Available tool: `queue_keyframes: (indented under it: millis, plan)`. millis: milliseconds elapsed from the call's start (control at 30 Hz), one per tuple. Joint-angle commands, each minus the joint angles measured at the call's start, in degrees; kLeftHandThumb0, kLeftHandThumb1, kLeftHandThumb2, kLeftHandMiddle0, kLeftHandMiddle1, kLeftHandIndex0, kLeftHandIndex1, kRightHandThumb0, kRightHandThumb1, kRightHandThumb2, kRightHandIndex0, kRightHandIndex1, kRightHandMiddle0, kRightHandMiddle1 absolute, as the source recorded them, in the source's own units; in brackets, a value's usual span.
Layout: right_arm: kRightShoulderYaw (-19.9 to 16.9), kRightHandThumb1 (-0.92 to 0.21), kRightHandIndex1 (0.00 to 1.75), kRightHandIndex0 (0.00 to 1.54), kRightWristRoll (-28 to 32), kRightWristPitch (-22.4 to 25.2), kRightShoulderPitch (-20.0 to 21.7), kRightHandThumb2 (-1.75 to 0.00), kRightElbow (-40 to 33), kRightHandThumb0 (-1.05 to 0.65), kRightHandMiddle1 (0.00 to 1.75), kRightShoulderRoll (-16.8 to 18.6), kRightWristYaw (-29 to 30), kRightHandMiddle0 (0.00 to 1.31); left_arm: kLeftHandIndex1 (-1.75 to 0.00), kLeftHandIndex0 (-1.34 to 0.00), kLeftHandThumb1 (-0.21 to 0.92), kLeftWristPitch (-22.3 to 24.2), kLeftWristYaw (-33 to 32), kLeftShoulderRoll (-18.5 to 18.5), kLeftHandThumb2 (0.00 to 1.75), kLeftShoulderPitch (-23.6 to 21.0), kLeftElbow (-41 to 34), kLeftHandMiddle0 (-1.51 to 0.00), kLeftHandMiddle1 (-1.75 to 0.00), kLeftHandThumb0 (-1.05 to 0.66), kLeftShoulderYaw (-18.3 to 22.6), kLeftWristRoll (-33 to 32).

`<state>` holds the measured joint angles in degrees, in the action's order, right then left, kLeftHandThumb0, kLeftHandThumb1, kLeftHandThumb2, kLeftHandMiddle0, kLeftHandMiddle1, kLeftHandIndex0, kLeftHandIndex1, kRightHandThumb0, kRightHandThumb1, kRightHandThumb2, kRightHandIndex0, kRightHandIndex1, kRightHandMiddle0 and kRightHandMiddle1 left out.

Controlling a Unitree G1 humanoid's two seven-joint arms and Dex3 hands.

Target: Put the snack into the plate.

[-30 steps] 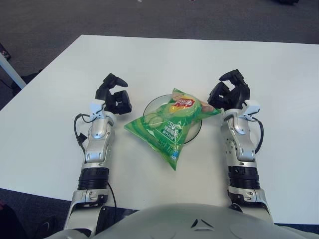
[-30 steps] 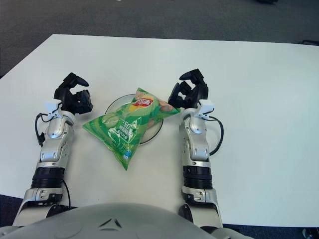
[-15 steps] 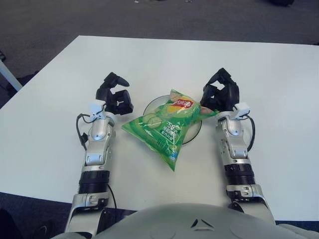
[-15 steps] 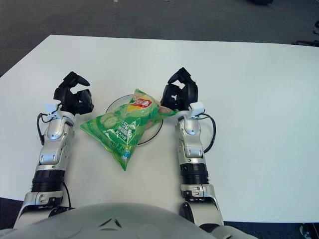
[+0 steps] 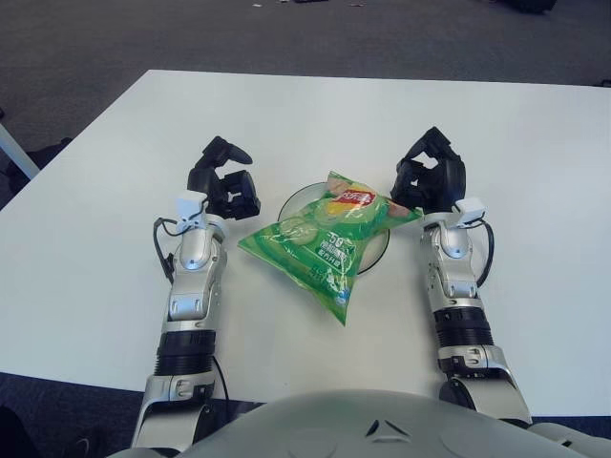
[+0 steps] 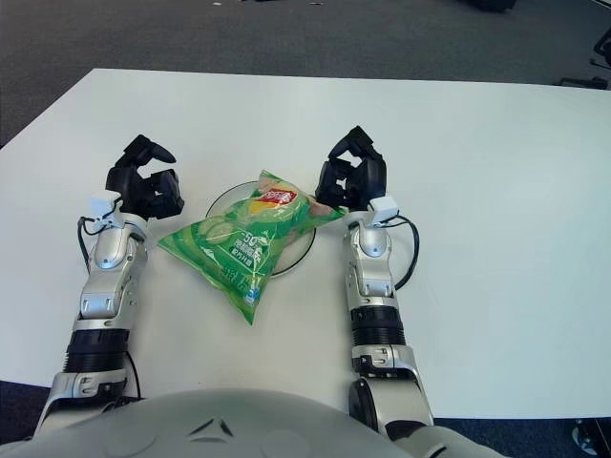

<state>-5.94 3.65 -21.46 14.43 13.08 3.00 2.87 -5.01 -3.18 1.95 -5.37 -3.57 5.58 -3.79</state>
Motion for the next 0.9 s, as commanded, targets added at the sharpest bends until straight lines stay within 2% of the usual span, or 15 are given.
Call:
queue_keyframes:
  millis: [0,200,367,567,867]
  plan:
    - [-2.28,-0.26,1.75,1.34,-1.31,-0.04,-7.67,-1.39,6.84,-0.5,1.75,-2.52,1.11,0.66,-1.75,-0.68,0.24,1.2,-0.81,-0.85,1.42,6.61,2.83,-1.33,-1.75,-0.51,-0.01,1.16]
    - [-3.37,-0.25,1.75,1.34,-5.07,2.38,-6.28,-1.4,7.55,-0.5,1.75,-3.93,4.19,0.67,-1.75,-0.69,0.22,1.56,-1.04,-1.1,1.43,6.52,2.74,-1.34,-1.75,-0.52,0.06,1.6]
    - [-3.77,-0.25,1.75,1.35,-5.96,3.9,-6.08,-1.4,7.07,-0.51,1.75,-3.88,5.58,0.67,-1.75,-0.69,0.22,1.82,-0.8,-1.2,1.44,6.65,2.45,-1.35,-1.75,-0.52,0.13,1.52]
    - [-5.54,-0.21,1.75,1.35,-3.63,6.49,-5.64,-1.45,5.68,-0.52,1.75,-2.58,6.94,0.7,-1.75,-0.68,0.23,1.69,-0.32,-1.07,1.42,6.77,2.56,-1.34,-1.75,-0.51,0.11,1.34]
    - [-6.89,-0.18,1.75,1.35,-0.88,13.39,-5.63,-1.49,2.18,-0.53,1.75,-1.59,6.93,0.73,-1.75,-0.67,0.24,0.41,-0.13,-0.82,1.41,6.74,3.32,-1.34,-1.75,-0.51,0.01,1.63]
